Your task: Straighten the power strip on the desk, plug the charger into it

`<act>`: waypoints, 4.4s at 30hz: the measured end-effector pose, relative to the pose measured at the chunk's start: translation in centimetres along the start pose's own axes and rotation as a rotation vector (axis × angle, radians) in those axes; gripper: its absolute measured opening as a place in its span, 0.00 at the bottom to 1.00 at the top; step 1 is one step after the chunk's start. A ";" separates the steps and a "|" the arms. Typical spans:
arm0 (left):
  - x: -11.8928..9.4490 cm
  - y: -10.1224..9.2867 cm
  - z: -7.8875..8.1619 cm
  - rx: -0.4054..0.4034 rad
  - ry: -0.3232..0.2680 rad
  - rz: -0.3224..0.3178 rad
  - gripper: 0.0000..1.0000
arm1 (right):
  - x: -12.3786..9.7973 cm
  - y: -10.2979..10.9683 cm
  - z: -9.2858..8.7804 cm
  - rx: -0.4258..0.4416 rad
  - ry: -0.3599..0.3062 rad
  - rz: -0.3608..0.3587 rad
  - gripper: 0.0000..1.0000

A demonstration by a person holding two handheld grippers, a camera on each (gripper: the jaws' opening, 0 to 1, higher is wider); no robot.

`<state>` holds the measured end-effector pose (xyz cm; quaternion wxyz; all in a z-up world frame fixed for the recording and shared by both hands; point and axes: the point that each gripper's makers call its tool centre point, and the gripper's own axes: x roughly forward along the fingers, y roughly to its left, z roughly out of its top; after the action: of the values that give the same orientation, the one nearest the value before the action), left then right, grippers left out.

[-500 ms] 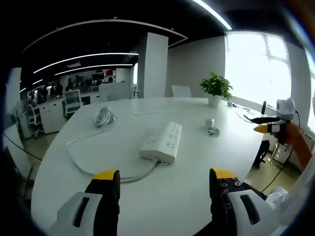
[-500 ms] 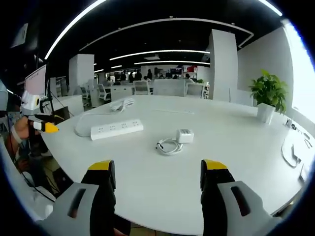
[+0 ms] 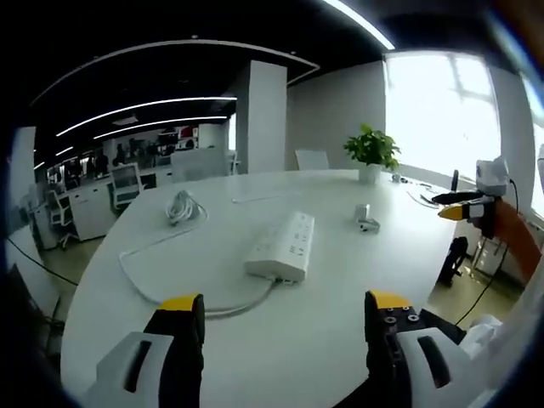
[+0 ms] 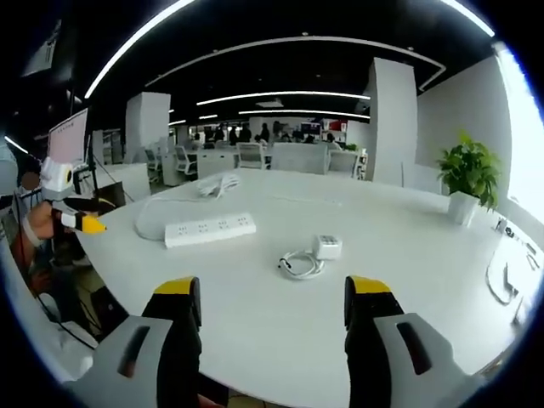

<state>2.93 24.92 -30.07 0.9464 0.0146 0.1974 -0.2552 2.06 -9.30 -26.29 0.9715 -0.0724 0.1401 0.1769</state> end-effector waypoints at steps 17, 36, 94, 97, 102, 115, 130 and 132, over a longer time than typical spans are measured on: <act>1.2 -0.7 0.3 0.058 0.012 0.013 0.82 | 0.3 0.0 -0.4 0.031 -0.007 0.003 0.67; 2.8 -1.0 1.1 0.072 0.005 -0.006 0.84 | 0.9 0.1 -0.9 0.037 0.003 0.016 0.67; 18.1 0.5 0.8 0.163 0.227 -0.147 0.87 | 2.1 0.2 -2.2 0.077 0.008 0.037 0.67; 18.1 0.5 0.8 0.161 0.227 -0.149 0.86 | 2.0 0.2 -2.3 0.078 0.010 0.036 0.67; 18.7 0.6 0.4 0.163 0.249 -0.155 0.85 | 2.1 0.3 -2.5 0.081 0.013 0.038 0.67; 19.0 0.2 -0.3 0.147 0.281 -0.195 0.77 | 2.2 0.5 -2.6 0.084 0.015 0.044 0.67; 19.1 -0.2 -0.3 0.170 0.278 -0.211 0.75 | 2.9 -0.1 -1.6 -0.029 0.041 0.076 0.67; 19.1 -0.2 -0.3 0.168 0.282 -0.208 0.75 | 3.3 0.0 -1.2 -0.083 0.051 0.109 0.67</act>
<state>17.84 15.66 -37.59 0.8733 0.1090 0.3066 -0.3626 4.71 -8.45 -28.40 0.9527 -0.1094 0.1610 0.2332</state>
